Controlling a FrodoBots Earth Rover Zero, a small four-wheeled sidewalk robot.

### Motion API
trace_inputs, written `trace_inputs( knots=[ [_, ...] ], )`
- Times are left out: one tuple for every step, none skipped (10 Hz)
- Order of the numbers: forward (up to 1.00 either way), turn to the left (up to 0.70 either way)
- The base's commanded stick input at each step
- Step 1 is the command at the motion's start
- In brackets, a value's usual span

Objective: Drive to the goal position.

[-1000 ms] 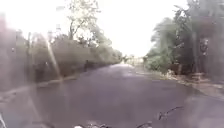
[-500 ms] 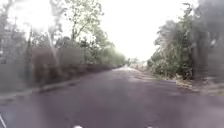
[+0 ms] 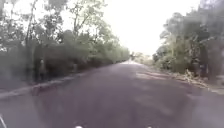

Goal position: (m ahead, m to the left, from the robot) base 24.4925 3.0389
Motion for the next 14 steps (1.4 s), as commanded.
trace_inputs(
  knots=[
    [1.00, -0.40],
    [1.00, -0.40],
    [1.00, -0.40],
    [1.00, -0.22],
    [1.00, 0.00],
    [1.00, 0.00],
    [1.00, 0.00],
    [1.00, 0.00],
    [1.00, 0.00],
    [1.00, 0.00],
    [1.00, 0.00],
    [1.00, 0.00],
    [1.00, 0.00],
    [1.00, 0.00]
  ],
)
